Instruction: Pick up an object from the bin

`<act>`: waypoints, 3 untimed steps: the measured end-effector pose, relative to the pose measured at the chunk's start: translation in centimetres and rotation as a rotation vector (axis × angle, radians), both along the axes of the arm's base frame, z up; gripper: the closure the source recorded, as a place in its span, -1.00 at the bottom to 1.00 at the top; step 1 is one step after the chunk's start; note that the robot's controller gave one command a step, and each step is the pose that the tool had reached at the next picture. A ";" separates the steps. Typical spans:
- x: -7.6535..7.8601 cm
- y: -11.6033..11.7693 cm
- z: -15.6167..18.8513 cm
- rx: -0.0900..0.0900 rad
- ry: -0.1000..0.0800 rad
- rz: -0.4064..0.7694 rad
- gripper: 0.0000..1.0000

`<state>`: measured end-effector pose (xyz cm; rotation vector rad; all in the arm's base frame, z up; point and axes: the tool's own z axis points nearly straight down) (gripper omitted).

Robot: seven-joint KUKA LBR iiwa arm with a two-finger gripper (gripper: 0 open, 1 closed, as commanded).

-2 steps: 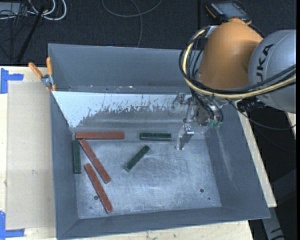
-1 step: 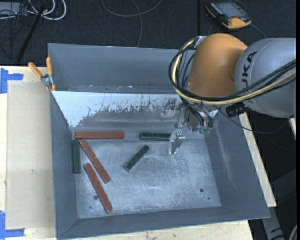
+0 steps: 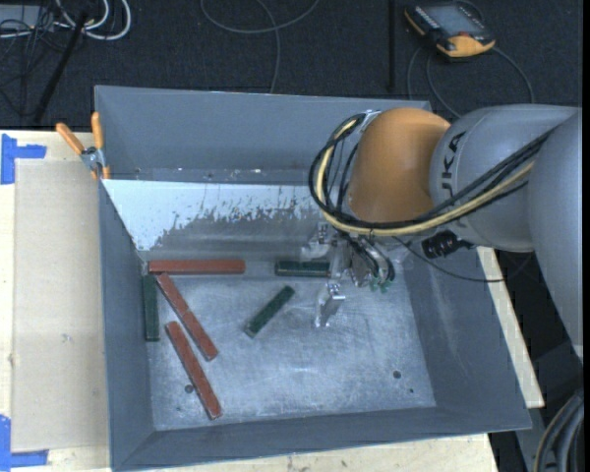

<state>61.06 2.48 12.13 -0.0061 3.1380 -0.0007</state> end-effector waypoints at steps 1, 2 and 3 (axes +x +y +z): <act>-0.1 2.8 -4.3 0.001 -0.019 0.110 1.00; -0.1 2.9 -4.3 0.001 -0.019 0.110 1.00; -3.7 3.6 12.2 0.000 -0.002 0.160 1.00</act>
Offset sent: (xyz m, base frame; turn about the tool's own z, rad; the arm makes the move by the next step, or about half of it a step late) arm 0.0000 0.0000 0.0000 0.0000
